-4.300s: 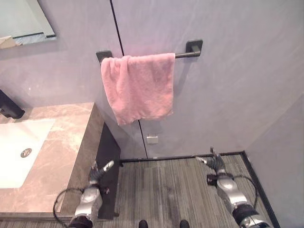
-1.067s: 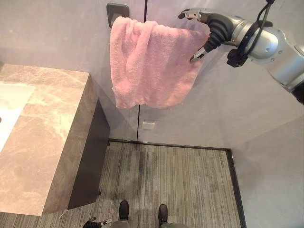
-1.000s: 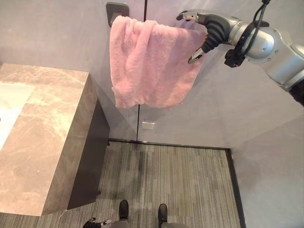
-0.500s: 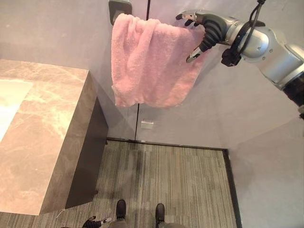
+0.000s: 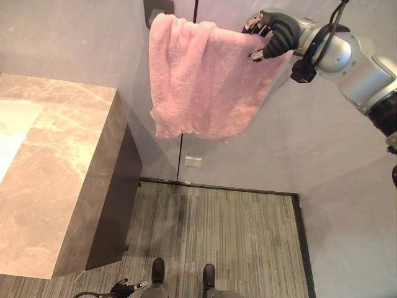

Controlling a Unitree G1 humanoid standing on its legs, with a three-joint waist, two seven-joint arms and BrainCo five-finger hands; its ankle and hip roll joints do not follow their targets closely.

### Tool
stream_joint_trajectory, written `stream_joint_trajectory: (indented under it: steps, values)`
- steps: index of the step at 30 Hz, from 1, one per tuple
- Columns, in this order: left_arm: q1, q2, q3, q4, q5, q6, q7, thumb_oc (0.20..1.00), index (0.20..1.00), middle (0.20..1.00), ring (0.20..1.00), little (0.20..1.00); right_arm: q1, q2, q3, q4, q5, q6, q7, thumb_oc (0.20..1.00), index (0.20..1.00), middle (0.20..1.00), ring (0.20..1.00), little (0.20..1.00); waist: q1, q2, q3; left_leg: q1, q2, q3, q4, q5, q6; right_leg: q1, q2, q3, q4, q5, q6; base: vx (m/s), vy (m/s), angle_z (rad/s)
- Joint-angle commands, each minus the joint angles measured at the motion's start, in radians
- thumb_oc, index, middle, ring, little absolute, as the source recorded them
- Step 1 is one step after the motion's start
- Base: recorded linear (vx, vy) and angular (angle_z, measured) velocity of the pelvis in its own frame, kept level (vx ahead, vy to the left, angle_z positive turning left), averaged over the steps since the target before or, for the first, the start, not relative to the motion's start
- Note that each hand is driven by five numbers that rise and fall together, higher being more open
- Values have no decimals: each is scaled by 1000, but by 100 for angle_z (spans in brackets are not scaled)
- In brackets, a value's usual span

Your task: Put brush and paste in cup on sink, flatten towel.

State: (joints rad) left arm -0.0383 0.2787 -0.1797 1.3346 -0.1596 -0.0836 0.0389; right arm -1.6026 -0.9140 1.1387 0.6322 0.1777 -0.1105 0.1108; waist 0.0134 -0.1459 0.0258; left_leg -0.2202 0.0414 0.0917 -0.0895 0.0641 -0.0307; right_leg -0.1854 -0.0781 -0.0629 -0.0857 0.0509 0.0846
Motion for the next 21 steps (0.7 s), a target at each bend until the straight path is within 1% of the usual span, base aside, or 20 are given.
stream_joint_trajectory:
  steps: [1,2,3,9,10,12,13,16,18,19,21]
  values:
    - [-52,40,-33,32,-29,-6,16,1000,1000,1000,1000,1000,-130,5,-45,89,-18,-7,-30,652,652,652,652,652,9,-37,62,-12,67,-52,2,3,-65,13,-127,3,-2,66,105,0,0,0]
    - [-53,40,-33,32,-30,-5,16,1000,1000,1000,1000,1000,-128,3,-47,91,-20,-7,-30,649,649,649,649,649,9,-37,63,-13,68,-51,2,3,-65,13,-127,2,-2,66,105,0,0,0]
    - [-54,41,-32,32,-30,-5,16,1000,1000,1000,1000,1000,-128,1,-48,89,-21,-7,-30,671,671,671,671,671,9,-37,62,-13,67,-51,2,3,-64,13,-127,2,-2,65,105,0,0,0]
    - [-54,37,-34,30,-30,-7,17,1000,1000,1000,1000,1000,-120,-5,-53,85,-26,-9,-33,715,715,715,715,715,7,-34,62,-12,67,-49,2,1,-65,14,-126,4,-2,62,104,0,0,0]
    - [-54,36,-35,30,-31,-6,16,1000,1000,1000,1000,1000,-118,-12,-53,82,-30,-9,-33,743,743,743,743,743,5,-33,62,-11,68,-48,2,1,-65,14,-126,5,-2,61,104,0,0,0]
    - [-54,33,-36,29,-31,-8,14,1000,1000,1000,1000,1000,-117,-20,-53,77,-31,-10,-31,749,749,749,749,749,4,-32,62,-10,68,-47,2,0,-65,14,-125,6,-2,60,104,0,0,0]
    - [-54,33,-36,29,-32,-8,14,1000,1000,1000,1000,1000,-117,-22,-51,77,-34,-10,-31,730,730,730,730,730,3,-32,62,-10,68,-47,2,0,-65,14,-125,5,-2,59,104,0,0,0]
    - [-57,31,-41,26,-32,-9,12,1000,1000,1000,1000,1000,-117,-34,-45,86,-48,-13,-30,715,715,715,715,715,4,-29,61,-10,68,-48,2,-1,-66,16,-125,5,-2,58,103,0,0,0]
    - [-56,31,-42,24,-31,-10,12,1000,1000,1000,1000,1000,-111,-39,-49,85,-52,-11,-28,689,689,689,689,689,3,-29,60,-9,68,-48,2,-1,-67,17,-126,3,-2,58,104,0,0,0]
    - [-58,30,-43,23,-31,-10,12,1000,1000,1000,1000,1000,-112,-44,-45,97,-69,-11,-30,649,649,649,649,649,4,-29,60,-9,67,-50,2,-2,-66,18,-125,3,-2,57,103,0,0,0]
    - [-59,30,-45,23,-31,-10,11,1000,1000,1000,1000,1000,-115,-45,-41,103,-78,-10,-31,624,624,624,624,624,4,-29,59,-9,67,-50,2,-2,-66,18,-125,3,-2,56,103,0,0,0]
